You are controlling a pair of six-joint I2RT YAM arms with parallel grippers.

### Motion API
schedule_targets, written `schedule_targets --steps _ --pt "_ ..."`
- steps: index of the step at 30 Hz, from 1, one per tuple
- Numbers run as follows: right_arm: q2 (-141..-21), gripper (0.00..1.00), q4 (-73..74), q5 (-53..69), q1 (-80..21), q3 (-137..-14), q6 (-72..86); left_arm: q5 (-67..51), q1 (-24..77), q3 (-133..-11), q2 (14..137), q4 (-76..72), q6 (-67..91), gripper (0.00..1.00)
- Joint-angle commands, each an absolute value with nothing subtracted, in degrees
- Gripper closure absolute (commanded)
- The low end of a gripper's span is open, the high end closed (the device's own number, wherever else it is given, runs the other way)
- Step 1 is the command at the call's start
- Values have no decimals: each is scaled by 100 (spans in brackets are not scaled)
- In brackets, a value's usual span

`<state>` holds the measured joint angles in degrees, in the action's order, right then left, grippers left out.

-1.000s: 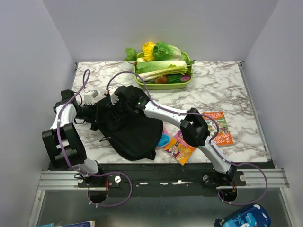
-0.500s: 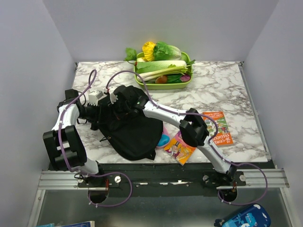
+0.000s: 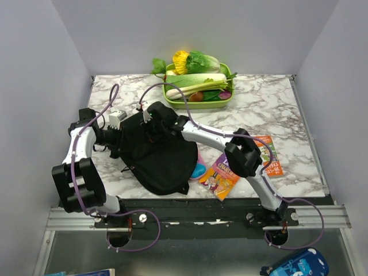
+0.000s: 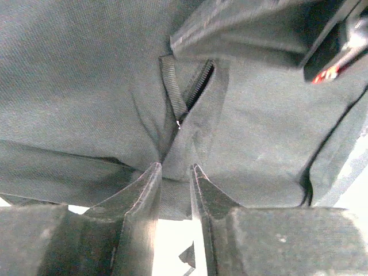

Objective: Pack the student bag
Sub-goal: Zip the student bag at the center of the board.

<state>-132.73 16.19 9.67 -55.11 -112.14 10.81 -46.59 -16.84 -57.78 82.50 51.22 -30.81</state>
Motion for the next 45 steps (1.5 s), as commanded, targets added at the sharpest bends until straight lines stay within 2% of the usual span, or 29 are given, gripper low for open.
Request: schedule_targets --steps 1,3,5,6,7,15,18,21,22,24,25,27,29,31,33,37,45 --pt "-12867 99 1266 913 -5405 -11022 1230 -4922 -1661 -5950 7999 5449 -3139 56" --pt "-12885 99 1257 958 -5405 -11030 1300 -4922 -1644 -5968 7893 5344 -2980 43" --pt "-12885 99 1230 984 -5405 -11004 1309 -4887 -1600 -5950 7805 5256 -2716 34" --pt "-12859 99 1222 976 -5405 -11004 1310 -4887 -1574 -5941 7796 5256 -2716 11" --pt "-12858 99 1196 976 -5405 -11004 1327 -4878 -1556 -5863 7787 5230 -2707 1" --pt "-12823 99 1204 932 -5405 -11021 1371 -4975 -1100 -5563 7752 4799 -3469 2" --pt "-12771 99 1204 844 -5397 -10969 1371 -4861 -915 -5537 7831 4904 -3988 7" --pt "-12753 99 1204 800 -5379 -10925 1380 -4580 -826 -5423 7910 4747 -4236 20" --pt "-12744 99 1204 800 -5362 -10925 1397 -4431 -835 -5397 7954 4703 -4332 28" --pt "-12718 99 1187 774 -5353 -10855 1424 -4333 -826 -5388 8015 4650 -4403 30" --pt "-12709 98 1160 747 -5344 -10828 1433 -4255 -826 -5344 8016 4623 -4412 36" --pt "-12700 86 1143 756 -5309 -10741 1459 -4105 -826 -5274 8007 4500 -4403 43" --pt "-12674 77 1055 800 -5274 -10644 1468 -3973 -826 -5168 7937 4395 -4377 64" --pt "-12595 75 933 870 -5273 -10486 1459 -3832 -826 -5107 7858 4386 -4377 83" --pt "-12586 74 879 931 -5273 -10389 1442 -3762 -826 -5036 7779 4412 -4438 86" --pt "-12595 74 818 1159 -5265 -10310 1406 -3735 -835 -4992 7682 4605 -4500 100" --pt "-12849 53 756 1889 -5282 -10643 1695 -4086 -835 -4975 7603 5282 -5097 100"
